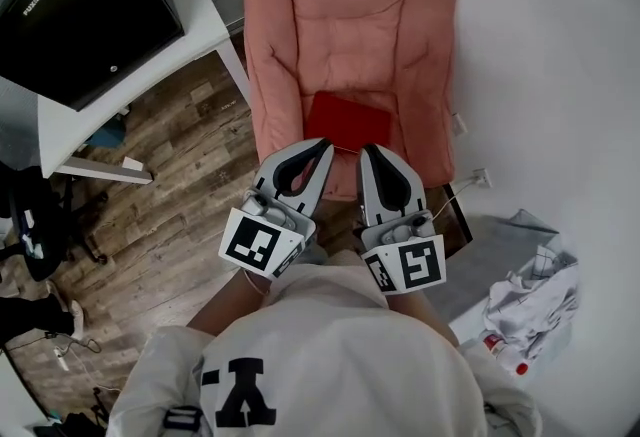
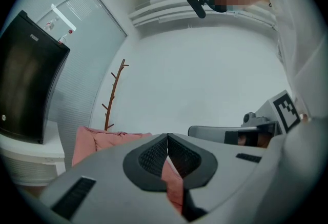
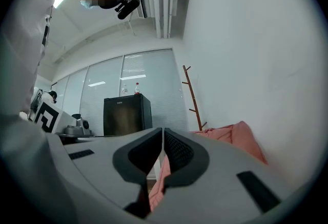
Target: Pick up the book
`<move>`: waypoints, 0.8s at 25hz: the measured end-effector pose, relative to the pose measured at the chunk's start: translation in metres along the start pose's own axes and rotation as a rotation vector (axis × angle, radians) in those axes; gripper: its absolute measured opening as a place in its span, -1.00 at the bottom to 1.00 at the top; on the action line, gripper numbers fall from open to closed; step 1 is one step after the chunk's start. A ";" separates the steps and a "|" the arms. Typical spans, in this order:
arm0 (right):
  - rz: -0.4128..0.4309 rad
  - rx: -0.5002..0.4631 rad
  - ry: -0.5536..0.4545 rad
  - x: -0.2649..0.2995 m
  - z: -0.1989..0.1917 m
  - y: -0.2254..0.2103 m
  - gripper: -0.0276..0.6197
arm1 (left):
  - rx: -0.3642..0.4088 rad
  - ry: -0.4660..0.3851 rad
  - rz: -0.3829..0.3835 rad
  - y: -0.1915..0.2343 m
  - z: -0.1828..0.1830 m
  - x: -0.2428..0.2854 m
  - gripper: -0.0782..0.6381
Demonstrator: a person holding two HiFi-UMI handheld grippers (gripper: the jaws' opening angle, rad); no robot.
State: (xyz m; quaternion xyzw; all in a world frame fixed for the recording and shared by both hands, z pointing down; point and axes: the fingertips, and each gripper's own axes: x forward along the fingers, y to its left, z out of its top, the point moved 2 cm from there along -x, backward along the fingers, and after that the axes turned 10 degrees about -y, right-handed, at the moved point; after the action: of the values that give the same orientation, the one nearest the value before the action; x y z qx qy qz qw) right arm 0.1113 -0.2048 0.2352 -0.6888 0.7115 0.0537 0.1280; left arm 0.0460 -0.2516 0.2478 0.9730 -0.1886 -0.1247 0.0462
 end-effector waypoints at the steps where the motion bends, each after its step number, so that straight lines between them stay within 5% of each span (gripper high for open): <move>1: -0.005 0.000 0.008 0.002 -0.003 -0.003 -0.82 | -0.008 0.008 0.003 0.004 -0.003 0.002 -0.77; 18: -0.055 0.036 0.119 0.014 -0.047 -0.061 -0.81 | -0.046 0.095 0.015 0.012 -0.055 0.039 -0.76; 20: -0.084 0.044 0.139 0.013 -0.057 -0.072 -0.66 | -0.054 0.108 0.020 0.015 -0.064 0.043 -0.76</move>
State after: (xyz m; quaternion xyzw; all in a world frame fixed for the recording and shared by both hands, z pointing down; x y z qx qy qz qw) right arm 0.1768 -0.2351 0.2939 -0.7170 0.6903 -0.0152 0.0956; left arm 0.0954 -0.2792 0.3018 0.9748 -0.1922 -0.0767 0.0838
